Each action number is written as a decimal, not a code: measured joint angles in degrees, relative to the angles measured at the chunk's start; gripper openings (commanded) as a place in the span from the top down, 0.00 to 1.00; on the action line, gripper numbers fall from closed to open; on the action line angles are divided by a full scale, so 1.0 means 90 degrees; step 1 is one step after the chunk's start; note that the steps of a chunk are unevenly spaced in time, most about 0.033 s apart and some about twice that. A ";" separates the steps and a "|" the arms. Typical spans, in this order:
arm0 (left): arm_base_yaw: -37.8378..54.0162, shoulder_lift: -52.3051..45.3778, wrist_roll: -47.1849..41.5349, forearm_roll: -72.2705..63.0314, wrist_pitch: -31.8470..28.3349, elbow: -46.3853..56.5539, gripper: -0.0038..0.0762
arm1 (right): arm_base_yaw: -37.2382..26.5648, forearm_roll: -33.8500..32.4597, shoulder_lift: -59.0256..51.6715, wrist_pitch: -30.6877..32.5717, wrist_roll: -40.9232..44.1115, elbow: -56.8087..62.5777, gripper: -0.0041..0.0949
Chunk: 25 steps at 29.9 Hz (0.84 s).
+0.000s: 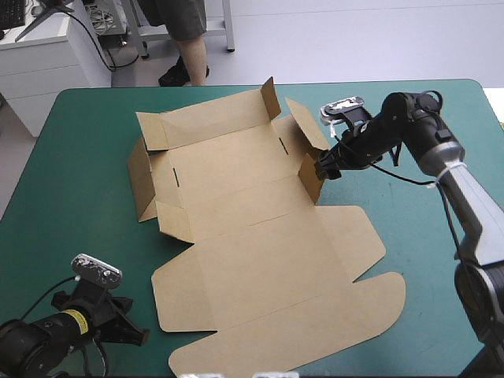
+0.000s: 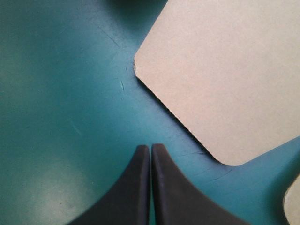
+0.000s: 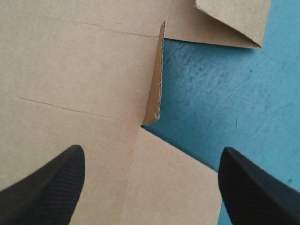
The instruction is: Fold the box
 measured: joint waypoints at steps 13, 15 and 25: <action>0.0000 0.0000 0.0000 0.0000 0.0000 0.0000 0.96 | 0.0000 0.0491 0.1662 0.0070 -0.0288 -0.1063 0.26; 0.0000 0.0000 0.0000 0.0000 0.0000 0.0000 0.96 | 0.0006 0.0552 0.1798 0.0070 -0.0332 -0.1108 0.31; 0.0000 0.0000 0.0000 0.0000 0.0000 0.0000 0.96 | 0.0002 0.0708 0.2225 0.0070 -0.0482 -0.1126 0.87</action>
